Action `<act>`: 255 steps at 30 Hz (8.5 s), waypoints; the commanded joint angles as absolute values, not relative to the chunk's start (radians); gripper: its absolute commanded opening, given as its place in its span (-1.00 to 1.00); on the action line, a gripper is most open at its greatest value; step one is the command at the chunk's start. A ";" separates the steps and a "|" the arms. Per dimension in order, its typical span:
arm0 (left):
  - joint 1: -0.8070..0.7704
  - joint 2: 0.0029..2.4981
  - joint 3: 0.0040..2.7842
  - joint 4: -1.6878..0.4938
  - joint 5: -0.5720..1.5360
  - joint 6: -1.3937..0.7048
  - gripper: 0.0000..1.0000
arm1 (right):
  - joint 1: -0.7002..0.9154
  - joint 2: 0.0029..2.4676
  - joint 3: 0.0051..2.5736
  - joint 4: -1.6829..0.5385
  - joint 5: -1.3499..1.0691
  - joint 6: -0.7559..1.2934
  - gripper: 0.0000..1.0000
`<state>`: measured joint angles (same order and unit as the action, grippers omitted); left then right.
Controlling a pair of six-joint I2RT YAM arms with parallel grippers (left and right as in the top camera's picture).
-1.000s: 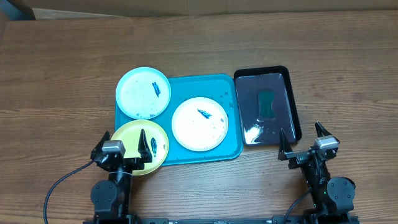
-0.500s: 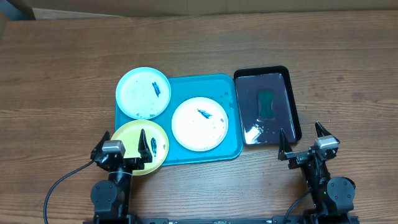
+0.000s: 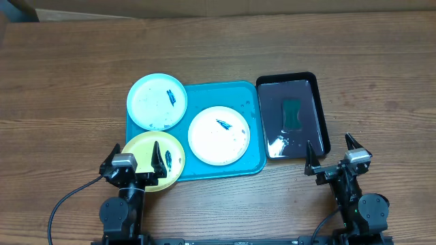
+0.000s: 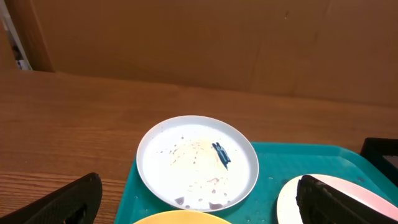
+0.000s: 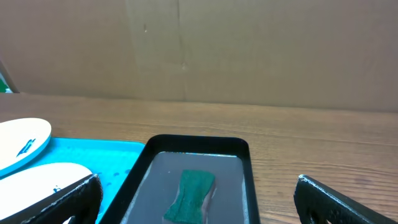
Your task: Clean dirty plates on tray and stack at the side
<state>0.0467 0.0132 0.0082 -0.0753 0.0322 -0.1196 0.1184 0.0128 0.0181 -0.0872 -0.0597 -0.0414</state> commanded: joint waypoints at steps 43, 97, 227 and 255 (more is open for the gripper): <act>0.051 0.006 0.005 -0.076 -0.010 -0.100 1.00 | 0.116 0.003 0.008 -0.081 -0.050 -0.046 1.00; -0.120 1.528 1.682 -1.642 0.293 -0.270 -0.71 | 0.116 0.003 0.008 -0.081 -0.050 -0.046 1.00; -0.477 1.680 0.951 -0.780 -0.023 -1.015 -0.91 | 0.116 0.003 0.008 -0.081 -0.050 -0.046 1.00; -0.367 1.680 0.967 -0.625 -0.110 -0.756 -0.65 | 0.116 0.003 0.008 -0.081 -0.050 -0.046 1.00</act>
<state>-0.3664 1.6722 0.9600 -0.6331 -0.1131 -0.8276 0.1184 0.0113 0.0181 -0.0868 -0.0593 -0.0418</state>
